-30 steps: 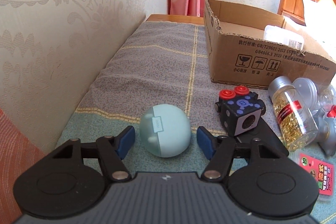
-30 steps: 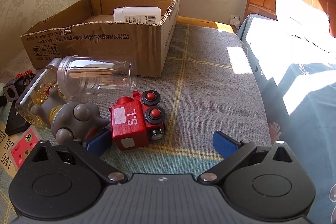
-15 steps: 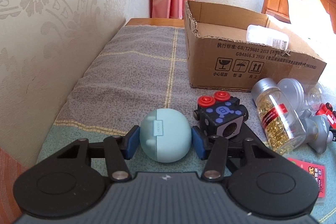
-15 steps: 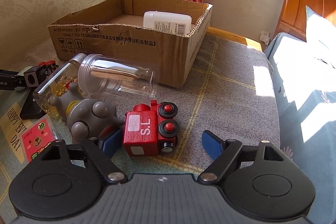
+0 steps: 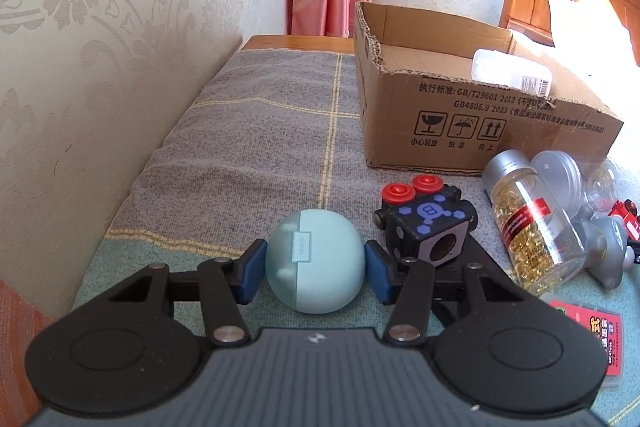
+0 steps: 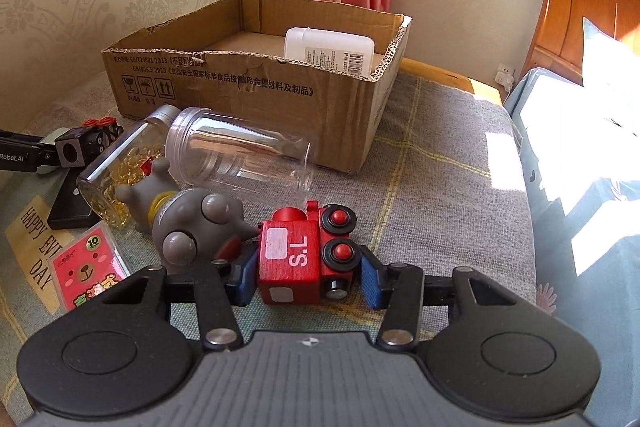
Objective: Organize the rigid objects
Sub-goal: 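Grasp the red TS train with right tool and drop it into the cardboard box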
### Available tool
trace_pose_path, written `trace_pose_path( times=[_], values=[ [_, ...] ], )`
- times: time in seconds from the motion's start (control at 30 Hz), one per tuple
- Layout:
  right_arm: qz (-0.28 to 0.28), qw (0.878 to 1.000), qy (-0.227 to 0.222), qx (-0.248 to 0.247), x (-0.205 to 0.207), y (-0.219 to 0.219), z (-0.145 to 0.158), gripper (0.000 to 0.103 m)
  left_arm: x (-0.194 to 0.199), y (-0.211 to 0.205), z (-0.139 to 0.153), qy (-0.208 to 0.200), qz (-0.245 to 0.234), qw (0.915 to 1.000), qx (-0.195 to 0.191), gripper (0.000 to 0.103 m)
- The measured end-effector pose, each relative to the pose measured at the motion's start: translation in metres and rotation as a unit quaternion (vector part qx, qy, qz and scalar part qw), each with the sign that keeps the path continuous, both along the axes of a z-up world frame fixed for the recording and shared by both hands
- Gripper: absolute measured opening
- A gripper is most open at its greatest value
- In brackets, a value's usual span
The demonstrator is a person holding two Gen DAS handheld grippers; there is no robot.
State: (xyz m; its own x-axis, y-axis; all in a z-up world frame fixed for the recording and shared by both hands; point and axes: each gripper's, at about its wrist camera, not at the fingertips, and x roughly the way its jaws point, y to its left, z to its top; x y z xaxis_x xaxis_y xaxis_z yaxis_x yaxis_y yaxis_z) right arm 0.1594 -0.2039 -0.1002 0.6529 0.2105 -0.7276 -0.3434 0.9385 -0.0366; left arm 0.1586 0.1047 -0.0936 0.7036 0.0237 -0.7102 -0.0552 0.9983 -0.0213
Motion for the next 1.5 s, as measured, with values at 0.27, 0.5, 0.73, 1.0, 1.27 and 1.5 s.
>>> trace_pose_path(
  times=[0.27, 0.5, 0.73, 1.0, 1.27, 1.5],
  values=[
    [-0.002, 1.0, -0.006, 0.006, 0.008, 0.002, -0.003, 0.055, 0.003, -0.006, 0.0, -0.001, 0.019, 0.9998, 0.0, 0.052],
    [0.003, 1.0, -0.003, -0.002, 0.008, 0.003, 0.0, 0.054, 0.004, -0.005, 0.001, 0.008, 0.009, 0.9999, -0.001, 0.052],
    [0.01, 1.0, -0.001, -0.009, 0.004, 0.0, 0.008, 0.054, 0.003, -0.005, 0.006, 0.022, -0.017, 0.9996, 0.006, 0.052],
    [0.014, 1.0, -0.004, -0.016, 0.001, -0.004, 0.025, 0.054, -0.005, -0.006, 0.02, 0.021, -0.032, 0.9992, 0.006, 0.052],
    [0.036, 0.999, -0.029, -0.019, 0.002, -0.002, 0.059, 0.054, -0.011, -0.009, 0.039, 0.004, -0.048, 0.9988, -0.005, 0.052],
    [0.06, 0.995, -0.075, -0.022, 0.02, 0.012, 0.099, 0.054, -0.014, -0.007, 0.045, -0.002, -0.051, 0.9987, -0.005, 0.052]
  ],
)
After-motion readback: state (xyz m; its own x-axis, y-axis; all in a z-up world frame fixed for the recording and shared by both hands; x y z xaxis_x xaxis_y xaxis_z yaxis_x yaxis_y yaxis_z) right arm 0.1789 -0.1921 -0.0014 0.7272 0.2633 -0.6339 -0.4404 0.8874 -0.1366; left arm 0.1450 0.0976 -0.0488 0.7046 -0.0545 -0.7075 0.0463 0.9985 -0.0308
